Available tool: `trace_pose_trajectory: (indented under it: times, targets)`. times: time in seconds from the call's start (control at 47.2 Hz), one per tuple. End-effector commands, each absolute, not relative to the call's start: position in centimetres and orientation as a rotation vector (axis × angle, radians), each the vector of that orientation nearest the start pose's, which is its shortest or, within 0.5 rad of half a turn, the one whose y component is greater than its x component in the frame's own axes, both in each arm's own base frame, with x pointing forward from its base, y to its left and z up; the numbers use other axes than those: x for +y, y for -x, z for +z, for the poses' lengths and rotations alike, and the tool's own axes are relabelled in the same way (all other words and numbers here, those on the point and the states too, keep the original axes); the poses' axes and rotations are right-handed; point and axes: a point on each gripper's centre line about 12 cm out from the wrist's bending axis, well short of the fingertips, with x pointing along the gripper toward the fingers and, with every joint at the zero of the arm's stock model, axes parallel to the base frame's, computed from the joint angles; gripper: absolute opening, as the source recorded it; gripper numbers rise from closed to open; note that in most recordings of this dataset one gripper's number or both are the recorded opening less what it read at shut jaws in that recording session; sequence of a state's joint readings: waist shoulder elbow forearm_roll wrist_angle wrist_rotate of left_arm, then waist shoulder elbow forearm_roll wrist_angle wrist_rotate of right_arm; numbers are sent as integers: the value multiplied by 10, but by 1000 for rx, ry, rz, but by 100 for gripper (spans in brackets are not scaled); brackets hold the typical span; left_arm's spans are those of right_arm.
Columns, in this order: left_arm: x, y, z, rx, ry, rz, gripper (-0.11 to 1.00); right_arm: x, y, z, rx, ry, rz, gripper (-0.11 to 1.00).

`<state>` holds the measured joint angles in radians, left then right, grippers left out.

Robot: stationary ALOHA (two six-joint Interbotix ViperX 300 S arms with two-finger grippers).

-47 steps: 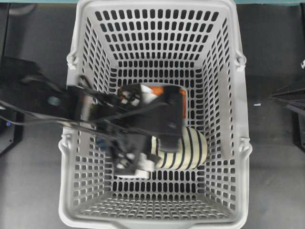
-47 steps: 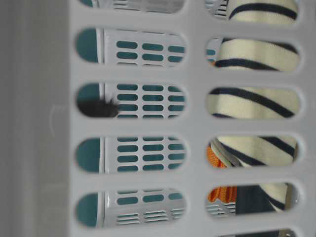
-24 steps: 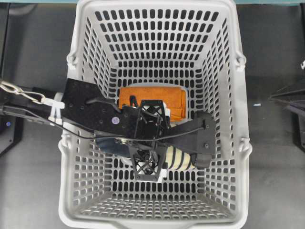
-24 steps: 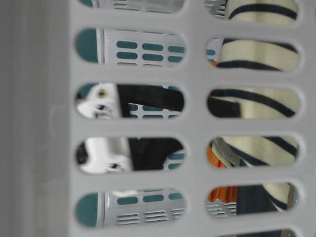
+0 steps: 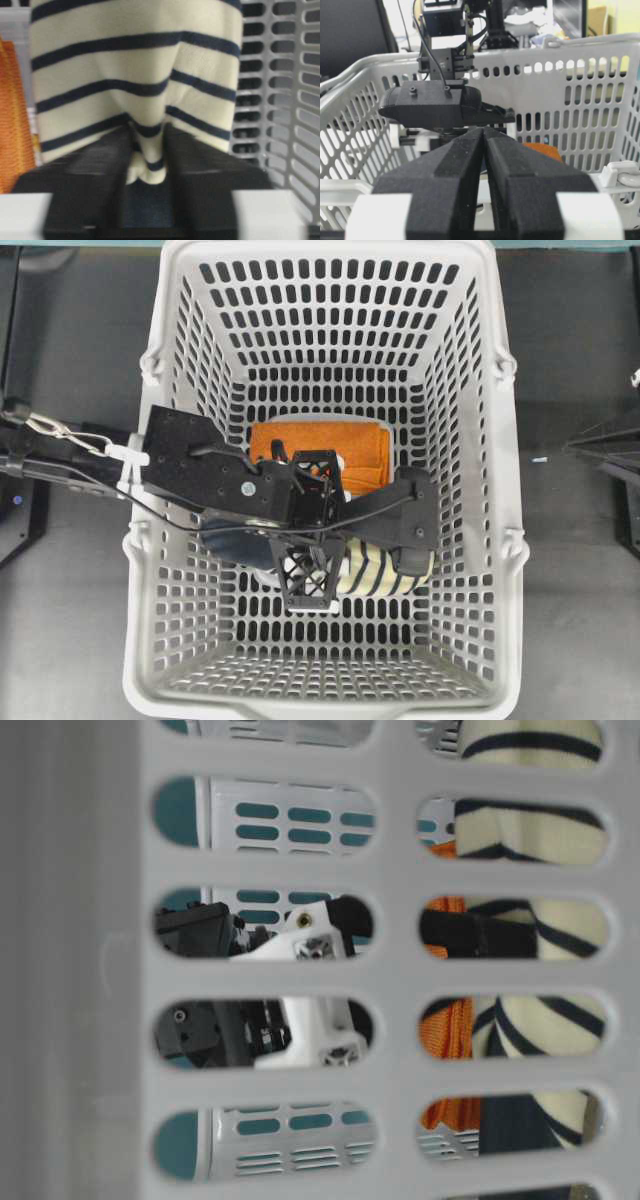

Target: Pick up the slipper from the shopping basket with the left arm.

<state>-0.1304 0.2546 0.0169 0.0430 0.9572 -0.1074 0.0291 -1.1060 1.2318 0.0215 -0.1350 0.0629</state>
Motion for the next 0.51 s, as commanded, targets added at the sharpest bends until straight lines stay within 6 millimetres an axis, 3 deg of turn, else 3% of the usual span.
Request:
trace_pose_trajectory:
  times: [0.0,0.042,0.36,0.488]
  targets:
    - [-57,-462,235,1171,-30,-37,13,5,-175,281,-17,-89,28,0]
    - [-57,-464,245,1154,-29,-38,6,5,-174,282,-20,-89,28,0]
    - [-55,-461,365,1122,-17,-26,6,5,-167,286,-28,-89,30,0]
    - [-51,-457,396,1130,-10,-14,6,5,-164,287,-28,-89,30,0]
